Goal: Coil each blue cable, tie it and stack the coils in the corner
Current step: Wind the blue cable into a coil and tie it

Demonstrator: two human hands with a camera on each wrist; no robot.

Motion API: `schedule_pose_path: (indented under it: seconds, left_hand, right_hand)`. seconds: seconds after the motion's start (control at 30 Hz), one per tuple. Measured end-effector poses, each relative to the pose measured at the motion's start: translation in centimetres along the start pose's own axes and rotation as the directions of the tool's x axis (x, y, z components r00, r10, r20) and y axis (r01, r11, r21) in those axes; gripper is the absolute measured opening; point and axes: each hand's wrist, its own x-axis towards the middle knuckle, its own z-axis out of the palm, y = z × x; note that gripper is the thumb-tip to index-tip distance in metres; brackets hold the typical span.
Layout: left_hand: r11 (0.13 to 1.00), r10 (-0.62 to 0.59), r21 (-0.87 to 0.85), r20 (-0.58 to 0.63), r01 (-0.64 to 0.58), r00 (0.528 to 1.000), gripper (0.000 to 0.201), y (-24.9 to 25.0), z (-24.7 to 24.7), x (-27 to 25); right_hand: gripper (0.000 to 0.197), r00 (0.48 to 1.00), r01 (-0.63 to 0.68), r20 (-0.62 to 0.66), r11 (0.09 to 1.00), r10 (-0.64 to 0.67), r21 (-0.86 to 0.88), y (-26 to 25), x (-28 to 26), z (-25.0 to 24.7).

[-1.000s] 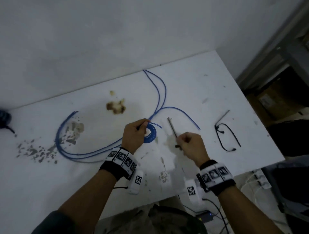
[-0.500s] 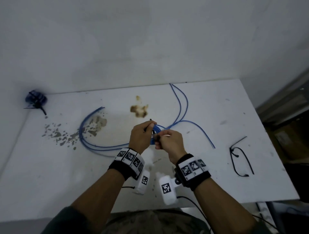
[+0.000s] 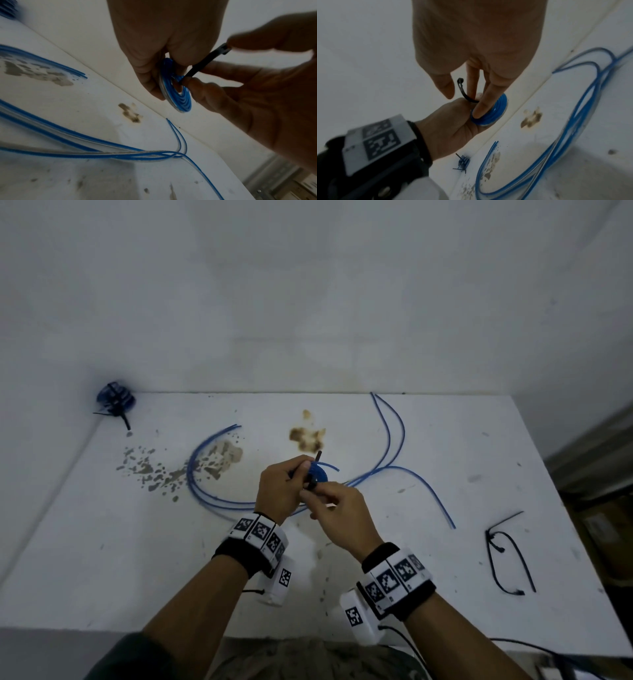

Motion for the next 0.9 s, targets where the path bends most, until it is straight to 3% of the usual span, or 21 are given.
schedule_pose_path:
  seconds: [0.13,0.23,0.3,0.5,0.6,0.7,0.9]
  left_hand:
    - [0.998,0.012,-0.056,-0.027,-0.014,1.0,0.021,0.4,0.0,-0.4]
    - [0.997,0.074,-0.024,-0.073,-0.076,0.995,0.019,0.5,0.0,-1.0]
    - [0.989,0.144,0.027,-0.085,-0.142,0.986,0.018,0.3,-0.1,-1.2]
    - [0.943,0.325,0.065,0.022,-0.326,0.945,0.02,0.2,-0.1,-2.2]
    - [0.919,0.378,0.1,0.052,-0.381,0.924,0.02,0.3,-0.3,-2.4]
    - [0.876,0.45,0.133,0.115,-0.463,0.885,0.024,0.5,-0.5,-2.5]
    - [0.802,0.538,0.16,0.226,-0.575,0.812,0.022,0.6,-1.0,-2.5]
  right_hand:
    - [0.016,0.992,0.047,-0.121,0.999,-0.046,0.007,0.2,-0.3,0.6]
    - [0.007,0.975,-0.055,-0.2,0.98,0.094,0.194,-0.4,-0.5,0.1]
    - [0.008,0.946,-0.143,-0.217,0.909,0.242,0.392,-1.0,-0.4,-0.5]
    - [0.029,0.909,-0.258,-0.085,0.711,0.408,0.654,-1.7,0.9,-2.2]
    - [0.036,0.891,-0.356,0.036,0.647,0.453,0.674,-1.3,1.6,-3.4]
    - [0.033,0.878,-0.411,0.1,0.631,0.468,0.658,-0.9,2.0,-4.1]
    - [0.022,0.816,-0.503,0.202,0.492,0.541,0.711,-0.3,2.0,-4.3]
